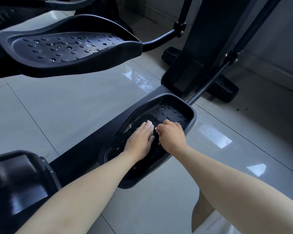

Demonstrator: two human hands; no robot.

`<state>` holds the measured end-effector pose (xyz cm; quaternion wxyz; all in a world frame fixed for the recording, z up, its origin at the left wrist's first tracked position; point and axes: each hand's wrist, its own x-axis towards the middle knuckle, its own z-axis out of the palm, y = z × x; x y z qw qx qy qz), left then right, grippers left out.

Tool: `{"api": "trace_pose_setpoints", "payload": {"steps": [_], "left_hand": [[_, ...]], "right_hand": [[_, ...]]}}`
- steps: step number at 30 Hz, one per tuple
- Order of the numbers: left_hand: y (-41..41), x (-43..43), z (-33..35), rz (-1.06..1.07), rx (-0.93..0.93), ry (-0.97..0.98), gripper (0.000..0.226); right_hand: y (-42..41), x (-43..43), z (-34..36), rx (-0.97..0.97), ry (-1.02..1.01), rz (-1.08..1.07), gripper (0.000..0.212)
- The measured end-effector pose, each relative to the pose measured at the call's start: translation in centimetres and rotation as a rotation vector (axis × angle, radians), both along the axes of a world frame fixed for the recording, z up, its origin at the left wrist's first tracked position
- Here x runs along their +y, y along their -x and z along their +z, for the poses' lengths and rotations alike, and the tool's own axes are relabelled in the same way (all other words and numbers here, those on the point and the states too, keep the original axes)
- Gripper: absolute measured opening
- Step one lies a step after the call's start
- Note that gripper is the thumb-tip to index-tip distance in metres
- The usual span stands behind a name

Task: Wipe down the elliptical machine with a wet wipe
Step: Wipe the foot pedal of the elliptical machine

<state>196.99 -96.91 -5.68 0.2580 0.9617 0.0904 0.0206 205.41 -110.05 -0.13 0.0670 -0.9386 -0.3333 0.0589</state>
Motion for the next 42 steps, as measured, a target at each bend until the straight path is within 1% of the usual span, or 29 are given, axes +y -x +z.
{"api": "trace_pose_setpoints", "payload": {"steps": [3,5,8,12,15,17,20,22,25,28,30,33,35,36,38,40,42], "left_hand": [[-1.4,0.8,0.9,0.124,0.100,0.008,0.053],[-1.8,0.8,1.1,0.129,0.140,-0.025,0.058],[-1.4,-0.8,0.7,0.011,0.060,-0.022,0.056],[-0.2,-2.1,-0.1,-0.151,-0.002,0.033,0.056],[0.6,-2.1,0.1,-0.182,-0.022,-0.033,0.056],[0.5,-1.4,0.2,-0.100,-0.022,-0.083,0.055],[0.8,1.0,0.0,0.101,0.092,-0.168,0.059],[1.1,1.9,-0.4,0.142,0.141,-0.189,0.060],[1.0,0.6,-0.5,0.115,0.109,-0.085,0.060],[1.3,-1.8,0.0,0.001,0.048,0.021,0.058],[1.8,-3.0,0.6,-0.084,0.038,0.100,0.055],[2.6,-3.9,1.2,-0.201,0.064,0.204,0.052],[3.4,-3.9,1.6,-0.222,0.116,0.279,0.054],[3.9,-3.7,1.7,-0.228,0.152,0.289,0.055],[5.1,-3.5,2.0,-0.224,0.181,0.249,0.060],[6.3,-3.3,1.7,-0.199,0.162,0.170,0.067],[7.1,-2.9,1.3,-0.194,0.129,0.112,0.070]], "right_hand": [[-0.3,-0.5,-0.1,-0.083,0.066,-0.088,0.024],[-0.4,-0.7,-0.3,-0.084,0.059,-0.119,0.025],[-0.8,-0.9,-0.5,-0.075,-0.027,-0.139,0.025],[-1.1,-1.1,-0.4,-0.065,-0.063,-0.141,0.027],[-0.7,-0.9,-0.2,-0.054,-0.034,-0.136,0.027],[-0.1,-0.7,-0.1,-0.033,0.008,-0.115,0.027],[0.6,-0.4,0.0,-0.026,0.023,-0.085,0.030],[0.6,-0.5,0.1,-0.030,0.007,-0.079,0.030],[0.4,-0.8,0.3,-0.034,-0.005,-0.086,0.030],[0.3,-1.2,0.6,-0.015,-0.027,-0.099,0.032],[0.1,-1.6,0.7,0.002,-0.041,-0.120,0.032],[-0.1,-2.2,1.1,0.006,-0.005,-0.140,0.031],[0.0,-2.4,1.3,0.002,0.022,-0.137,0.033],[0.2,-2.3,1.4,-0.006,0.036,-0.130,0.034],[0.6,-2.2,1.5,-0.009,0.060,-0.115,0.034],[1.0,-2.1,1.6,0.002,0.059,-0.110,0.034],[1.2,-2.1,1.6,0.008,0.061,-0.103,0.035]]}}
